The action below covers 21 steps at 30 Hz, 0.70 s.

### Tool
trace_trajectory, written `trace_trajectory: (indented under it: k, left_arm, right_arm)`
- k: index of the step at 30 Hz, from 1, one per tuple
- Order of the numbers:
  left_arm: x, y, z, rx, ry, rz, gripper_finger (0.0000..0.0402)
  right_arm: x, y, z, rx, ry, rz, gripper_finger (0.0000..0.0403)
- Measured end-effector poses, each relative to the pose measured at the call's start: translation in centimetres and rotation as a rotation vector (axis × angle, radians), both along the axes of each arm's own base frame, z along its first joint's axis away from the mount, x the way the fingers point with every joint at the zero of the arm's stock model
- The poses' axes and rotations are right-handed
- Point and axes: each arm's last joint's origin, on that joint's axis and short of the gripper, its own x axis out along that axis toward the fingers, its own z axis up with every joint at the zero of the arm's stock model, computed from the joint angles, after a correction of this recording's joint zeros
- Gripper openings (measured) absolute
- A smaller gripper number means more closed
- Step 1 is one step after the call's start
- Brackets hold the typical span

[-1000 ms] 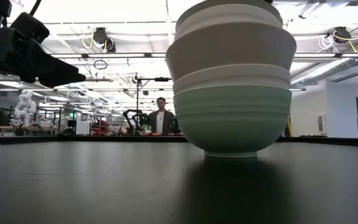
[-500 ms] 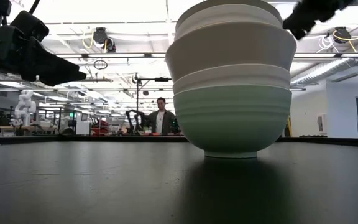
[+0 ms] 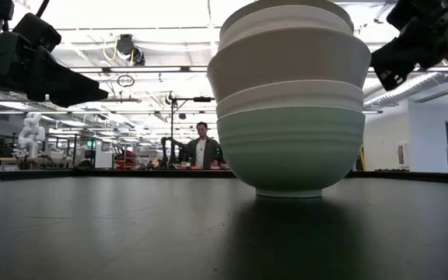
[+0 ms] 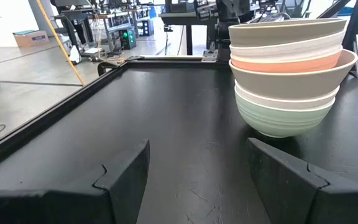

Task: Nest bowls inside each other
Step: Return to Home Position

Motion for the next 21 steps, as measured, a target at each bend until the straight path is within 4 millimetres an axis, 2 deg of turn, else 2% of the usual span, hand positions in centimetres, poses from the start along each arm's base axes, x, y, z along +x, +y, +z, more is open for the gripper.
trace_trajectory:
  k: [7,21]
  left_arm:
    - [0.0,0.0,-0.1,0.008,0.009,-0.001,0.0269]
    - [0.0,0.0,0.1,0.093,0.007,-0.03,0.0269]
  right_arm:
    - [-0.4,0.3,-1.5,0.021,-0.047,0.026,0.0]
    - [-1.0,-0.1,-1.2,-0.082,-0.112,-0.03,0.0]
